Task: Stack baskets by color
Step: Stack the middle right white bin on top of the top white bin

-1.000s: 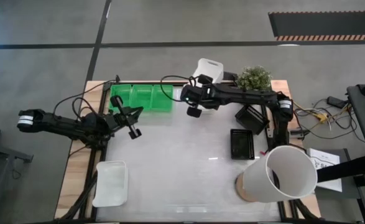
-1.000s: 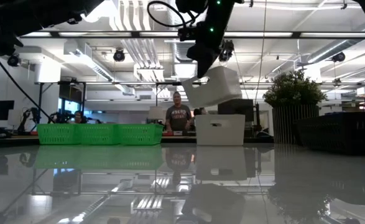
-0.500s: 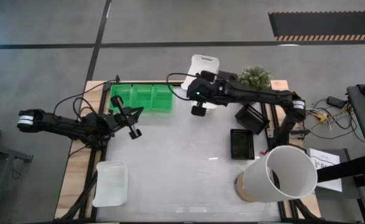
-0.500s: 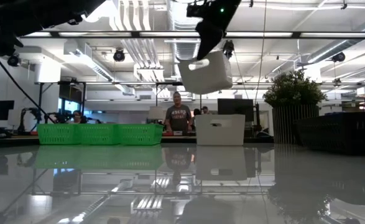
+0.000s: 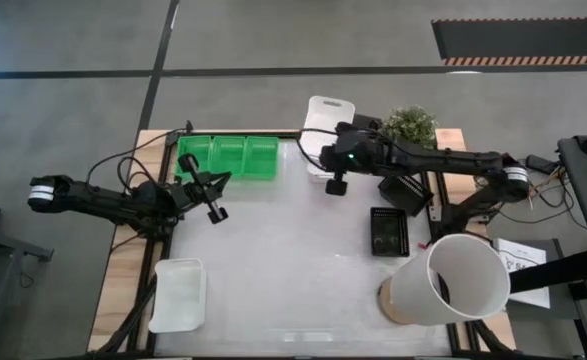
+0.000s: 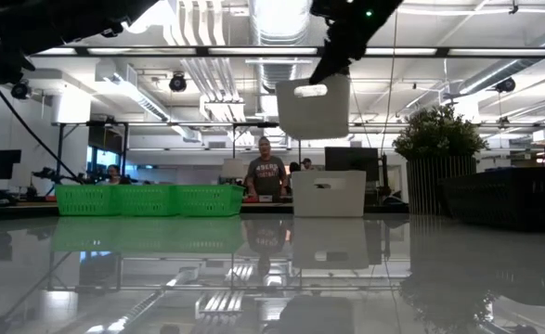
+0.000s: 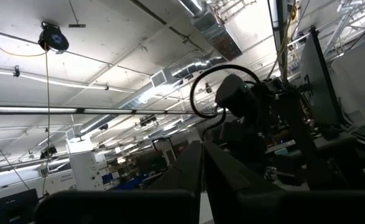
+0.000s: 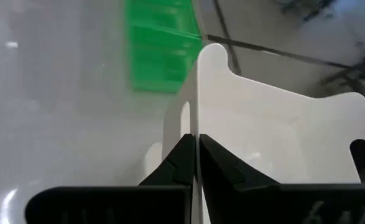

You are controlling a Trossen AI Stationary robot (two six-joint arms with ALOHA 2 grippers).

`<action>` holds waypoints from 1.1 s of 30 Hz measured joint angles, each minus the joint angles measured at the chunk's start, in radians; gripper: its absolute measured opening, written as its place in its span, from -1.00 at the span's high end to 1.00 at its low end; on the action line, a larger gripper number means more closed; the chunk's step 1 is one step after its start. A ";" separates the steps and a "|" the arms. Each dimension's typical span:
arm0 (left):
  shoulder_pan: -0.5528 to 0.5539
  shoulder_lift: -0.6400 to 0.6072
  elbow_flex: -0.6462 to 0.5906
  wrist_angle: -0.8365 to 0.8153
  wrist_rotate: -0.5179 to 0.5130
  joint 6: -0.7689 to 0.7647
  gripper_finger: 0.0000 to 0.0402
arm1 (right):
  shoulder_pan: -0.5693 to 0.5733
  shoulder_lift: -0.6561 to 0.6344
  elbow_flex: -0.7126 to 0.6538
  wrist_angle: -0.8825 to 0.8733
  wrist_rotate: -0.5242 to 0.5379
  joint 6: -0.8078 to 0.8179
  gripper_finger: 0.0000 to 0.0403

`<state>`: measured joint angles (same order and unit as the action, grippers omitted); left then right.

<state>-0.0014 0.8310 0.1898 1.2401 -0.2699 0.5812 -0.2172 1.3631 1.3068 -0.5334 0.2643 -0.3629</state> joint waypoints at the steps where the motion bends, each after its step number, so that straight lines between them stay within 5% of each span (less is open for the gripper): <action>1: 0.000 0.000 0.000 0.000 0.000 0.000 1.00 | -0.001 -0.015 -0.016 0.002 -0.013 -0.003 0.96; 17: 0.000 0.000 0.001 0.000 0.000 0.000 1.00 | -0.058 -0.185 -0.314 0.268 -0.037 -0.074 0.96; 33: 0.000 0.007 0.005 0.001 0.000 0.001 1.00 | -0.090 -0.170 -0.330 0.284 -0.044 -0.172 0.96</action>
<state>-0.0013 0.8379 0.1947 1.2411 -0.2699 0.5819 -0.3075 1.1931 0.9768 -0.2495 0.2204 -0.5345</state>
